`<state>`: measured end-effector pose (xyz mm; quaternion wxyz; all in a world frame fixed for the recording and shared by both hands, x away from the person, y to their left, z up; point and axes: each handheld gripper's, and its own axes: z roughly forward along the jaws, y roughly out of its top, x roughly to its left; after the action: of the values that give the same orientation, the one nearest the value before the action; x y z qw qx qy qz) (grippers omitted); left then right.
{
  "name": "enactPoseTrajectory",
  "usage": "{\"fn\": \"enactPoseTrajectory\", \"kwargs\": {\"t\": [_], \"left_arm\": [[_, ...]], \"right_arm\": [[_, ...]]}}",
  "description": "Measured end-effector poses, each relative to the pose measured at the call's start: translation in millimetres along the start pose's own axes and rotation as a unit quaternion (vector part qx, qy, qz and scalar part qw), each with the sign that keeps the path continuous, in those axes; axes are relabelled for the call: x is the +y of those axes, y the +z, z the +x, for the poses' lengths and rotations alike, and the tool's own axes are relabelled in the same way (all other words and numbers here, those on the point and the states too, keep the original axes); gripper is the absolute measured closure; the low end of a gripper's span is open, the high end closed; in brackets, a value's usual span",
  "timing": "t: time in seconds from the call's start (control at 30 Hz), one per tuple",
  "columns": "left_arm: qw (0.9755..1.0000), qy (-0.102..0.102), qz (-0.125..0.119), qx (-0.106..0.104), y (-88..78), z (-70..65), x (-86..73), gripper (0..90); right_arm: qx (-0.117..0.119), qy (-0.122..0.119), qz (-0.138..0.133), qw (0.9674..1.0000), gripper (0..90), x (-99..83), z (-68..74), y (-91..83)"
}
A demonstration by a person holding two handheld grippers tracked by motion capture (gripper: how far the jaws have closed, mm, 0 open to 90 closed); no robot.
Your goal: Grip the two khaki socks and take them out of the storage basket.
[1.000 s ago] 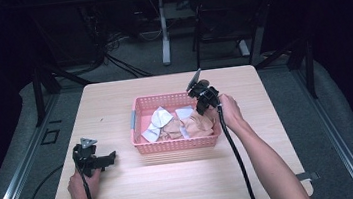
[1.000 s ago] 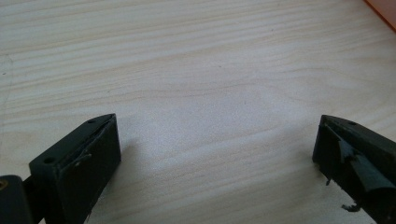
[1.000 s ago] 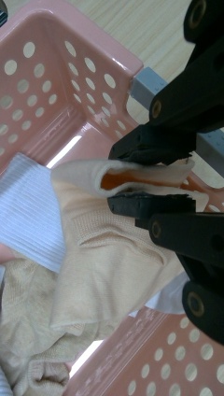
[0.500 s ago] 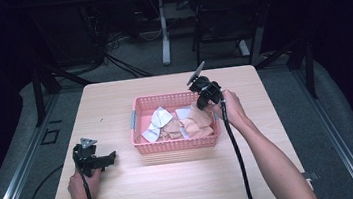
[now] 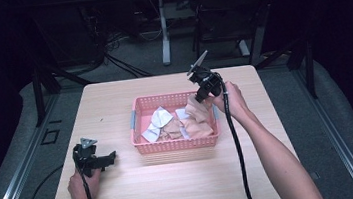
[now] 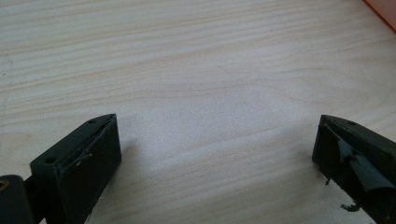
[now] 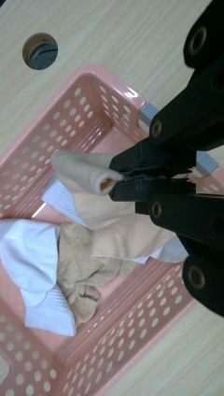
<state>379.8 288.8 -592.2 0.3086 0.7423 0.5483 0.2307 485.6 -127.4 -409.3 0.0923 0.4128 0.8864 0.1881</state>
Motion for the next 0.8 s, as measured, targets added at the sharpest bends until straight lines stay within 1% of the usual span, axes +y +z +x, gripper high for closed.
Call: {"fn": "enactPoseTrajectory", "kwargs": {"t": [0.07,0.13,0.17,0.2,0.23,0.27,0.33,0.37,0.43,0.47,0.5,0.57,0.6,0.67,0.7,0.77,0.8], "left_arm": [[1.0000,0.001,-0.001,0.000,0.0,0.0,0.0,1.0],[1.0000,0.001,0.000,0.000,0.0,0.0,0.0,1.0],[1.0000,-0.001,-0.002,0.000,0.1,-0.3,0.0,1.0],[1.0000,-0.002,-0.001,0.000,0.1,-0.4,-0.1,1.0],[1.0000,-0.002,-0.001,0.000,0.1,-0.4,-0.1,1.0],[1.0000,-0.001,-0.002,0.000,0.1,-0.3,0.0,1.0],[1.0000,-0.001,-0.002,0.000,0.2,-0.3,0.0,1.0],[1.0000,-0.001,-0.002,0.000,0.2,-0.2,0.0,1.0],[1.0000,-0.001,-0.002,0.000,0.2,-0.2,0.0,1.0],[1.0000,-0.001,-0.002,0.000,0.2,-0.3,0.0,1.0],[1.0000,-0.001,-0.002,0.000,0.1,-0.3,0.0,1.0],[1.0000,-0.002,-0.001,0.001,0.1,-0.4,-0.1,1.0],[1.0000,-0.002,-0.001,0.001,0.0,-0.5,-0.1,1.0],[1.0000,-0.002,-0.001,0.001,0.0,-0.5,-0.1,1.0],[1.0000,-0.002,-0.001,0.001,0.0,-0.4,-0.1,1.0],[1.0000,-0.002,-0.002,0.001,0.2,-0.3,0.0,1.0],[1.0000,-0.002,-0.002,0.001,0.2,-0.3,0.0,1.0]], "right_arm": [[0.003,-0.004,-0.005,1.0000,86.6,0.6,-1.0,-6.3],[0.007,-0.002,-0.008,0.9999,86.6,0.6,-1.2,-7.7],[0.013,0.004,-0.014,0.9998,86.6,-0.2,-1.3,-8.9],[0.013,0.004,-0.014,0.9998,86.6,-0.2,-1.3,-8.9],[0.011,-0.002,-0.004,0.9999,86.6,-0.6,-1.9,-11.5],[0.016,0.002,-0.010,0.9998,86.6,-1.0,-1.7,-11.7],[0.019,0.004,-0.013,0.9997,86.6,-1.2,-1.7,-12.2],[0.021,0.001,-0.009,0.9997,86.6,-1.0,-2.3,-15.2],[0.021,0.001,-0.010,0.9997,86.6,-0.8,-2.3,-16.6],[0.021,-0.003,-0.009,0.9997,86.6,-0.7,-3.0,-18.8],[0.025,0.003,-0.015,0.9996,86.6,-1.1,-3.1,-23.3],[0.024,-0.001,-0.013,0.9996,86.6,-0.9,-3.8,-26.2],[0.026,0.003,-0.020,0.9995,86.6,-1.5,-3.9,-30.8],[0.027,0.002,-0.020,0.9994,86.6,-1.9,-4.8,-33.5],[0.031,0.006,-0.021,0.9993,86.6,-2.2,-5.5,-35.9],[0.030,0.006,-0.023,0.9993,86.6,-2.4,-7.1,-40.7],[0.028,0.007,-0.027,0.9992,86.6,-2.7,-8.4,-46.1]]}}
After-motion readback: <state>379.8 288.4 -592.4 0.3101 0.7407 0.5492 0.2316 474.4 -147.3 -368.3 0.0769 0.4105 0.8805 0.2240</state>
